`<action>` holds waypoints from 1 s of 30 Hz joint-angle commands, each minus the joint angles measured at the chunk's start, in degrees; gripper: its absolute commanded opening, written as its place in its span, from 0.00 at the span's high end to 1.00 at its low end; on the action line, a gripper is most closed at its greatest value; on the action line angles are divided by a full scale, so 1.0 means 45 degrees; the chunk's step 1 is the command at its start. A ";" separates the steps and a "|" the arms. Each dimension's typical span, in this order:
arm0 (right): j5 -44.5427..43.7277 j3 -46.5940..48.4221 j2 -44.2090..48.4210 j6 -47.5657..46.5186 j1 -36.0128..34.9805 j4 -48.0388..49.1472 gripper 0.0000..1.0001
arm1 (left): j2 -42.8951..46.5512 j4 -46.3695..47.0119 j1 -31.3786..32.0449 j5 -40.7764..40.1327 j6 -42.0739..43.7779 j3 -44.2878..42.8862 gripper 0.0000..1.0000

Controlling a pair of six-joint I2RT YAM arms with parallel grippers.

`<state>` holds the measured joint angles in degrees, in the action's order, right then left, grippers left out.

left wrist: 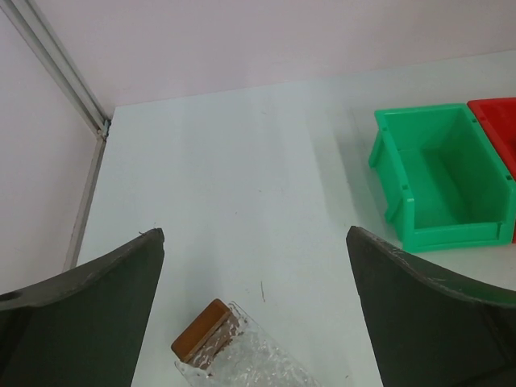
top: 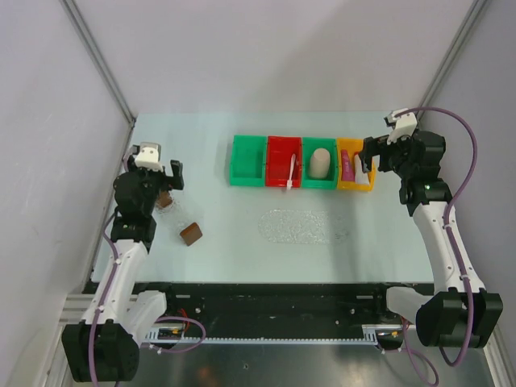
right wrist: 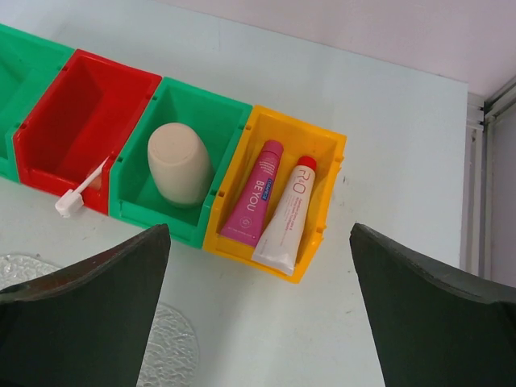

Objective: Prepare toiletry sets of a toothbrush and toothpaste on the tray

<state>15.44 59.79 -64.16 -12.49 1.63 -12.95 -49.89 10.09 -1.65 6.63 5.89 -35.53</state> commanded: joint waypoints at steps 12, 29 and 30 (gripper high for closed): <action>0.1158 0.0288 -0.0234 -0.0817 -0.0205 -0.0306 0.00 | 0.0208 -0.5519 -0.0102 0.1085 0.7430 -0.2416 0.01; 0.2584 0.0288 -0.0762 -0.2302 -0.0987 -0.1341 0.00 | -0.1627 -1.1654 -0.1176 0.2198 1.7362 -0.2377 0.00; 0.2584 0.0288 -0.0742 -0.2302 -0.0987 -0.1380 0.00 | -0.1803 -1.1946 -0.1176 0.2217 1.7769 -0.2398 0.00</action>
<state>25.54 59.79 -67.48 -21.50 -2.68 -19.03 -55.31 -37.78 -6.35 14.35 75.44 -45.54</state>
